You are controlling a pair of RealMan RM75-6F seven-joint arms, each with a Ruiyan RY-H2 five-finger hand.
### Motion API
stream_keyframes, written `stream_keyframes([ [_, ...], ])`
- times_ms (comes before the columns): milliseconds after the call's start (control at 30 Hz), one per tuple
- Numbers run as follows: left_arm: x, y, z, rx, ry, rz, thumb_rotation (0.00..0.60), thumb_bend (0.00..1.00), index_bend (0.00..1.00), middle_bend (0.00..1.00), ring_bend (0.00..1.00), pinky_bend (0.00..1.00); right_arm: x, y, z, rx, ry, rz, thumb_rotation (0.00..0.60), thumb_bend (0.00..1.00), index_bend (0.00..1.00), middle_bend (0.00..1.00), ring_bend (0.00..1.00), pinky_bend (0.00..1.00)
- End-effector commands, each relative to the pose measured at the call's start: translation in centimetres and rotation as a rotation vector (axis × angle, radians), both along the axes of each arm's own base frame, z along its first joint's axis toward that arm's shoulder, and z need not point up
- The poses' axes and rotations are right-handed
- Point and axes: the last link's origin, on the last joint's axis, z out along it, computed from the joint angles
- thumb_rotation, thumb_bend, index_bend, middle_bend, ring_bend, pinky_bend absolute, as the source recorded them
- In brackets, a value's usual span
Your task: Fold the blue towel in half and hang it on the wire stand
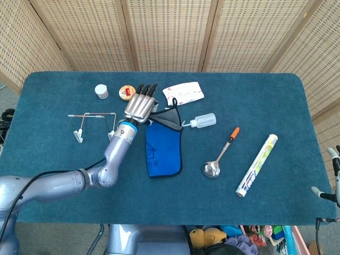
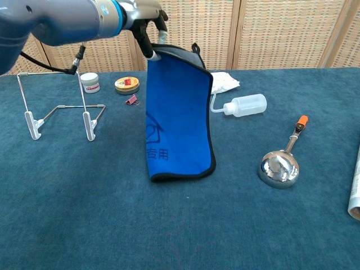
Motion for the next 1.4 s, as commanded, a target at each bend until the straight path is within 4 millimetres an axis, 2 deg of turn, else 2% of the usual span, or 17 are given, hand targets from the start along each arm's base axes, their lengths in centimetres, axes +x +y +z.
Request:
stream_keyframes([
  [33,-0.6,0.3,1.8,0.027,-0.024,0.015,0.600,0.70,0.91,0.00,0.00,0.00,0.1,0.0,0.0,0.001,0.000,0.004,0.600,0.00,0.00,0.00,0.00,0.00],
  [333,-2.8,1.3,7.8,0.107,-0.086,0.049,0.600,0.70,0.91,0.00,0.00,0.00,0.8,0.3,-0.3,0.006,0.004,0.026,0.600,0.00,0.00,0.00,0.00,0.00],
  [400,-3.8,1.7,10.3,0.146,-0.117,0.072,0.600,0.70,0.91,0.00,0.00,0.00,0.9,0.4,-0.5,0.012,0.006,0.034,0.600,0.00,0.00,0.00,0.00,0.00],
  [600,-5.4,1.8,13.4,0.177,-0.135,0.079,0.600,0.70,0.91,0.00,0.00,0.00,1.4,0.7,-0.5,0.009,0.007,0.050,0.600,0.00,0.00,0.00,0.00,0.00],
  [867,-8.5,1.5,15.8,0.186,-0.183,0.137,0.600,0.69,0.90,0.00,0.00,0.00,1.8,1.2,-0.5,0.008,0.006,0.068,0.600,0.00,0.00,0.00,0.00,0.00],
  [1133,-12.0,-0.5,17.4,0.160,-0.227,0.183,0.600,0.69,0.91,0.00,0.00,0.00,2.2,1.5,-0.4,0.008,-0.001,0.091,0.600,0.00,0.00,0.00,0.00,0.00],
  [1400,-13.9,-2.6,19.3,0.177,-0.273,0.195,0.600,0.69,0.90,0.00,0.00,0.00,2.6,2.0,-0.3,0.012,-0.012,0.116,0.600,0.00,0.00,0.00,0.00,0.00],
])
